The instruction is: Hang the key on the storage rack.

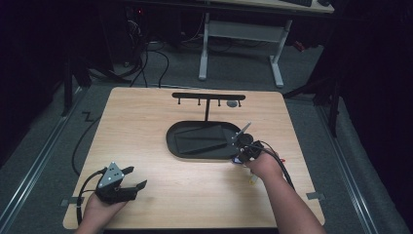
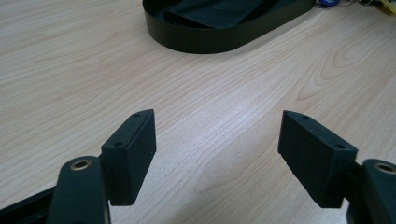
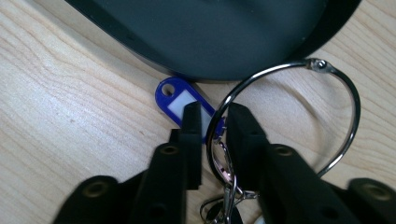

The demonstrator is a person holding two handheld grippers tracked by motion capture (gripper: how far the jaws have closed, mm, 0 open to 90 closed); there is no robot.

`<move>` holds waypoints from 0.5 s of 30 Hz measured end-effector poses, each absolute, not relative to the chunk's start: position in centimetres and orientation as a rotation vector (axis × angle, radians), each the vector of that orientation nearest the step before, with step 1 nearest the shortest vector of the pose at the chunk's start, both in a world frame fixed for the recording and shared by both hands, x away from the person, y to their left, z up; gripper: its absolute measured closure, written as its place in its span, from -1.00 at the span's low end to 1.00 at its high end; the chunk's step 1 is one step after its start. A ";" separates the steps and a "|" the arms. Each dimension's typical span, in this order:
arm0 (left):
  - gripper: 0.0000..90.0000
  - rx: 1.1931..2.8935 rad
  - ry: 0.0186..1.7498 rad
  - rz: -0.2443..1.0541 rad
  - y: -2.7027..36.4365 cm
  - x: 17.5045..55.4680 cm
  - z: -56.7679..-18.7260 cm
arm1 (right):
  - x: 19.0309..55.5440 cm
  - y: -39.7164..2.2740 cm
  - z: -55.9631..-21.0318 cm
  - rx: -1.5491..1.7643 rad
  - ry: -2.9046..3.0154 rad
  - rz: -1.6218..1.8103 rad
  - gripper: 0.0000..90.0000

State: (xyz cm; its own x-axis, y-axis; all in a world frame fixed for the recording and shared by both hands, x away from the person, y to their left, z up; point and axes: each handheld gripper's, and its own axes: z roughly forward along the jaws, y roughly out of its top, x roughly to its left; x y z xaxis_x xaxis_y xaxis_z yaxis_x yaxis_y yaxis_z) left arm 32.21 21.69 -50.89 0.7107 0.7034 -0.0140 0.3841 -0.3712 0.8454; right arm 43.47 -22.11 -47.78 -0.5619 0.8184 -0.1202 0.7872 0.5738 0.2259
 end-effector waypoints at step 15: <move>-0.37 1.994 0.849 0.453 22.2 31.8 -50.7 | 41.6 -22.1 -43.5 1.258 2.627 0.164 0.93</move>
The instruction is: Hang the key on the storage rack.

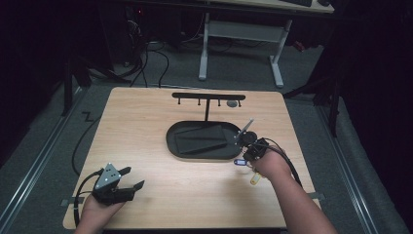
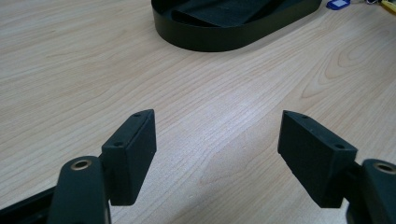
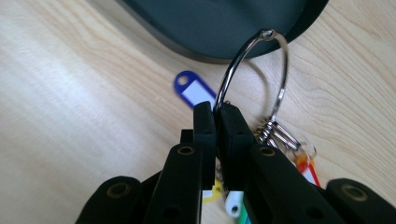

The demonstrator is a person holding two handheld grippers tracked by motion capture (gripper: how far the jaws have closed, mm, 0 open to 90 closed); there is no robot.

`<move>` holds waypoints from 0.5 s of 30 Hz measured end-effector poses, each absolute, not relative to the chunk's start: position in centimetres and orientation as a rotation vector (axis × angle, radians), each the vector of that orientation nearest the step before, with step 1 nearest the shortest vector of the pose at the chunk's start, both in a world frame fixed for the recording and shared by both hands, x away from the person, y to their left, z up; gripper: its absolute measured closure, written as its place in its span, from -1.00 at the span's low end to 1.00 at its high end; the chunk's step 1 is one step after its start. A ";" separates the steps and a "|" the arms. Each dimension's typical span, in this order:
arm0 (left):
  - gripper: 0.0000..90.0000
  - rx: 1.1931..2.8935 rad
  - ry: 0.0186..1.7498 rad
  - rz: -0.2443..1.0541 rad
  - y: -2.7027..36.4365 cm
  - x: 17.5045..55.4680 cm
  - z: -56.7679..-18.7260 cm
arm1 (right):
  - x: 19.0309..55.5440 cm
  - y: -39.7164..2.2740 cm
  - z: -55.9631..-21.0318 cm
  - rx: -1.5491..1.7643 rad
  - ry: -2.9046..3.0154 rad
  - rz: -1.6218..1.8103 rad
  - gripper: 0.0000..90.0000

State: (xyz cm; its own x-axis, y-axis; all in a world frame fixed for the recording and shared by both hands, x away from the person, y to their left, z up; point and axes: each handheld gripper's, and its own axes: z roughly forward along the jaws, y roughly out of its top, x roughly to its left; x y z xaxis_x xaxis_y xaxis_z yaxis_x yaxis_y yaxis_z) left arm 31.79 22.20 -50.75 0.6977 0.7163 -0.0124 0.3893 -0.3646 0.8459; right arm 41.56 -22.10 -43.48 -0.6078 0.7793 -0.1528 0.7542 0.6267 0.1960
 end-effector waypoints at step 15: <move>-0.37 1.988 0.856 0.443 22.4 32.0 -50.8 | 41.2 -22.0 -39.8 1.209 2.681 0.111 0.95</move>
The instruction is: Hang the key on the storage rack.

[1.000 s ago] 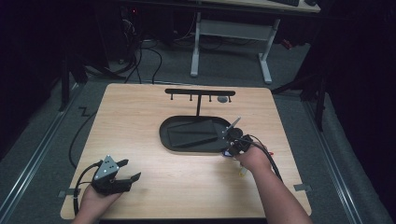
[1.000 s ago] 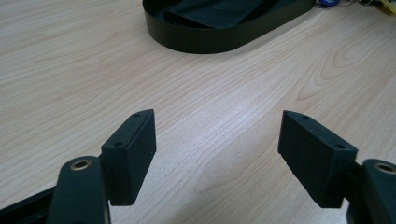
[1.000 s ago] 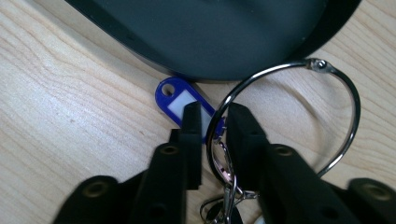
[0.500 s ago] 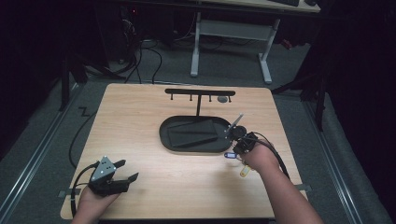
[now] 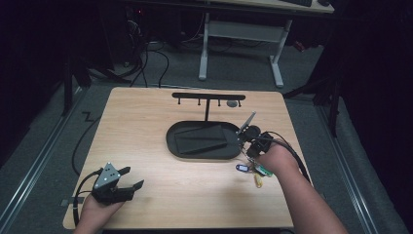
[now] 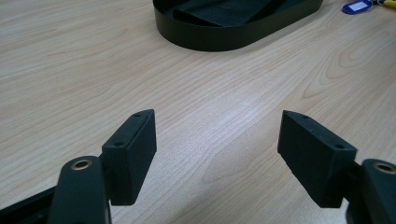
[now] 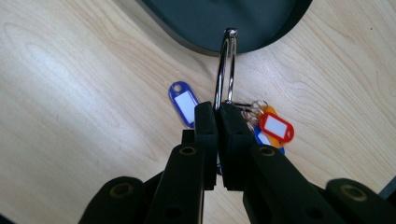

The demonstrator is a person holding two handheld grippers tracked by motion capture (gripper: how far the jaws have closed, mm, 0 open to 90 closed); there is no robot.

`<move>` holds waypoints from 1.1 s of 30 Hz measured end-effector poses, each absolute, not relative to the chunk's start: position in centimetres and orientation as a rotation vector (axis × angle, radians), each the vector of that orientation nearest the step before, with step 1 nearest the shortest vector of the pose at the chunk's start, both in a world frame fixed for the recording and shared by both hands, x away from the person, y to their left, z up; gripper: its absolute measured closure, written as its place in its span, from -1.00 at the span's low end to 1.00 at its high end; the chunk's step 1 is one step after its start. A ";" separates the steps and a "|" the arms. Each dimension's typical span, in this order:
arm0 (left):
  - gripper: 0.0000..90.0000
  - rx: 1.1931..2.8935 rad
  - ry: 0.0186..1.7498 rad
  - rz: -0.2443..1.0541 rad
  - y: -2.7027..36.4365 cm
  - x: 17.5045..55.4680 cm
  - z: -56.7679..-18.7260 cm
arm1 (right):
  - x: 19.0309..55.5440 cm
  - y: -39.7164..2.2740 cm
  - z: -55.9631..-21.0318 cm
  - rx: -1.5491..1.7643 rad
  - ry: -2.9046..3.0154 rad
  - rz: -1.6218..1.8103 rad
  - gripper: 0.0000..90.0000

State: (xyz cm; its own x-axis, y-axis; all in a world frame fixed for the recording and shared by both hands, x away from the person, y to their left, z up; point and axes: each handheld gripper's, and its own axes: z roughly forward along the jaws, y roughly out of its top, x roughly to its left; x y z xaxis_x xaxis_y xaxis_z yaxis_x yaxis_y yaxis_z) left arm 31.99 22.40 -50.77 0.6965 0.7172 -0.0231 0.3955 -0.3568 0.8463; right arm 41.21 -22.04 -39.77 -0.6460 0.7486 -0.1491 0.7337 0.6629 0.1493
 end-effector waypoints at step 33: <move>-0.37 1.984 0.862 0.444 22.5 32.0 -50.8 | 42.5 -21.4 -30.4 1.180 2.685 0.135 0.95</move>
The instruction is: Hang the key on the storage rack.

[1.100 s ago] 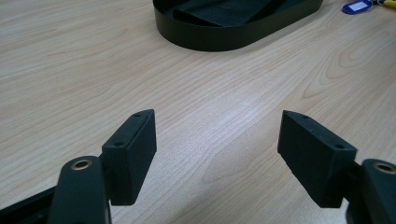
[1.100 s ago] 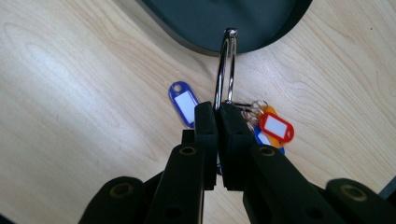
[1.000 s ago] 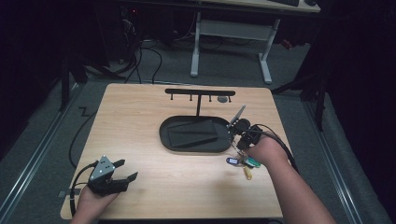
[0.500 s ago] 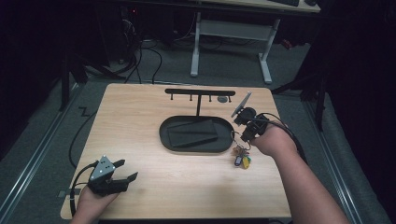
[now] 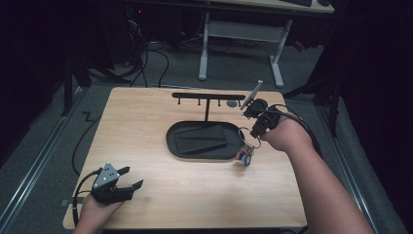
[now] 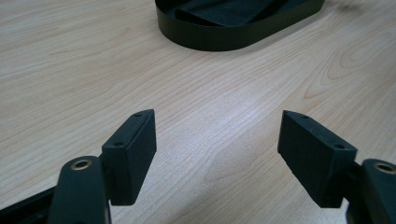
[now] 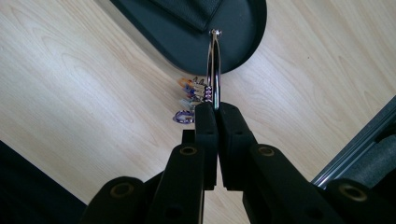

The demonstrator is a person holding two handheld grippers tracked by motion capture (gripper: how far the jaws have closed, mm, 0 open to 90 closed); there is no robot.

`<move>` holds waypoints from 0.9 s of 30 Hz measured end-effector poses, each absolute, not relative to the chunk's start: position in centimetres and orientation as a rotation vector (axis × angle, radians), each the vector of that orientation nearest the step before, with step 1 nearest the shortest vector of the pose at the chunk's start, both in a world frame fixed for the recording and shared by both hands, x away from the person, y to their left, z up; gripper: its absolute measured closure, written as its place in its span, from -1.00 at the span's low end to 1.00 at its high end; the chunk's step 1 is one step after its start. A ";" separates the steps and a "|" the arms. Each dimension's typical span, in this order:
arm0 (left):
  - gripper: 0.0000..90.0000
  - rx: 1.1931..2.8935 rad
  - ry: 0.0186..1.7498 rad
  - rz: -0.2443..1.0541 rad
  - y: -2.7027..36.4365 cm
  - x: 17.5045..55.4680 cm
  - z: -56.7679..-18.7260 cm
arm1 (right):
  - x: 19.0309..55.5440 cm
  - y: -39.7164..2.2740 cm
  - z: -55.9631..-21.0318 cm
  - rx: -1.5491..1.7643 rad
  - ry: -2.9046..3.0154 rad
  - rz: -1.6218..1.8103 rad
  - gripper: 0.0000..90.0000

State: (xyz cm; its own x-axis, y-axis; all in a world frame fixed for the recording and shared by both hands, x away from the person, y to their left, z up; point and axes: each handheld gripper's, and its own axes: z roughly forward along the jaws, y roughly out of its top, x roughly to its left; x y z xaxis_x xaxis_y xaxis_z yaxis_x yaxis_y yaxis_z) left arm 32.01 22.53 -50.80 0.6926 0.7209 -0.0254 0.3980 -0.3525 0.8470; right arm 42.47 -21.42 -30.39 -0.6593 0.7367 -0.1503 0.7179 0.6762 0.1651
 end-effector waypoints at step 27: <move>-0.37 1.984 0.874 0.452 23.0 32.0 -50.8 | 48.3 -19.7 -29.2 1.191 2.656 0.180 0.95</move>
State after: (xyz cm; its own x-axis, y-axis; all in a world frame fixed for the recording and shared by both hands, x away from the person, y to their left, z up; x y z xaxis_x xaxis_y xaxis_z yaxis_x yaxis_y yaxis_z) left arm 32.04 23.05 -50.79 0.6839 0.7292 -0.0227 0.4025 -0.3511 0.8454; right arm 48.34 -19.69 -29.16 -0.6454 0.7483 -0.1531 0.7209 0.6630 0.2019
